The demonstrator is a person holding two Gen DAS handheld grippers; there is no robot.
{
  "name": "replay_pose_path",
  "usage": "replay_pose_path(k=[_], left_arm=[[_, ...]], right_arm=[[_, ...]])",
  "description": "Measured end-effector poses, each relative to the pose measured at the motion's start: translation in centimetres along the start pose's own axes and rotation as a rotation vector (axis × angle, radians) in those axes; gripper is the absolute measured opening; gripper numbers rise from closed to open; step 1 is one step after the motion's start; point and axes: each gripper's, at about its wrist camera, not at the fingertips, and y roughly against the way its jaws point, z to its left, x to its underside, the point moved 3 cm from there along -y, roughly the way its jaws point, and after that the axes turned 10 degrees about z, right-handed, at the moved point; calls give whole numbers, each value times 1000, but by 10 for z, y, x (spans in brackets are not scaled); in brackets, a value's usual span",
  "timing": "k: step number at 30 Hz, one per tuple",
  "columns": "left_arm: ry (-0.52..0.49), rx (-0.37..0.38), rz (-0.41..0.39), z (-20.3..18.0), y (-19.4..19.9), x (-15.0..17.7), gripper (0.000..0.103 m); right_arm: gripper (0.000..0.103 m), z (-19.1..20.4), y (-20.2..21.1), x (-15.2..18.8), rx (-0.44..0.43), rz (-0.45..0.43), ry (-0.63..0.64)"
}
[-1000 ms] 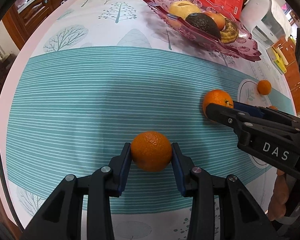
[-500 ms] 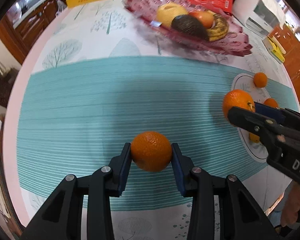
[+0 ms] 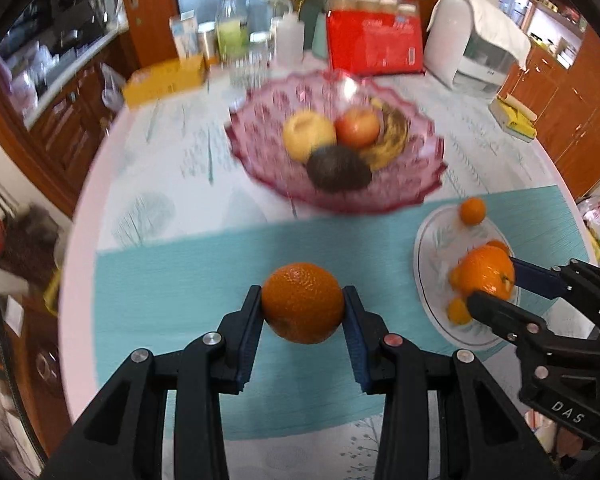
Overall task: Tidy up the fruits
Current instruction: 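Carry both oranges into the pink bowl and open both tools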
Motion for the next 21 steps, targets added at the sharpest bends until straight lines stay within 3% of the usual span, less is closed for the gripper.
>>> replay_pose_path(k=[9, 21], left_arm=[[-121, -174, -129, 20, 61, -54, 37], [-182, -196, -149, 15, 88, -124, 37]], right_arm=[[45, -16, 52, -27, 27, -78, 13], [45, -40, 103, -123, 92, -210, 4]])
